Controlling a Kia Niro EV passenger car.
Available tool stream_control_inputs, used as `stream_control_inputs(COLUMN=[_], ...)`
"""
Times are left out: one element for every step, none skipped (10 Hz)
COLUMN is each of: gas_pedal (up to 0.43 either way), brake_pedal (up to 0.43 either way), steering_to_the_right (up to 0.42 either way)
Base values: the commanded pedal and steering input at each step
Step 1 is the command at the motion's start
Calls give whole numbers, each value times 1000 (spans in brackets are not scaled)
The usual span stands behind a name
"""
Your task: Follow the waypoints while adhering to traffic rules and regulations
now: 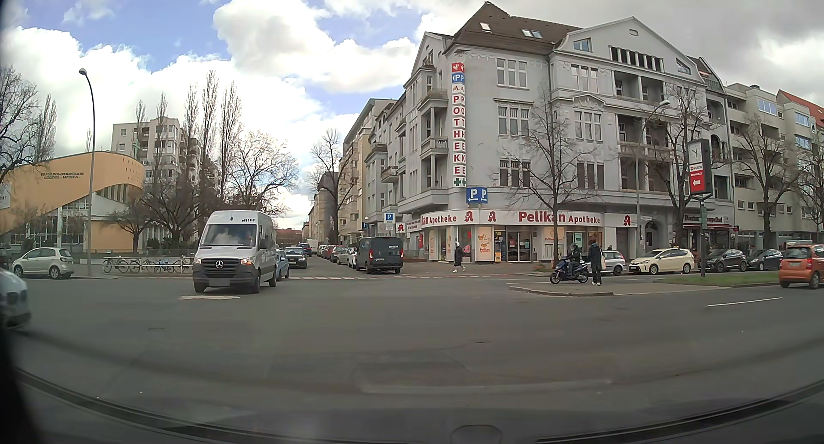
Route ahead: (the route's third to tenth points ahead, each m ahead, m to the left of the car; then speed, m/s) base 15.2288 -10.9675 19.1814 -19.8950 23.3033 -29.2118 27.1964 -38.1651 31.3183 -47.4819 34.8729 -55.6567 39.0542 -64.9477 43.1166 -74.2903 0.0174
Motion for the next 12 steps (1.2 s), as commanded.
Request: stream_control_inputs(gas_pedal=[0,0,0,0,0,0,0,0,0,0,0,0], brake_pedal=[177,177,183,183,183,183,183,183,189,189,195,195], steering_to_the_right=[553,600,640,667,690,695,695,694,694,693,693,694])
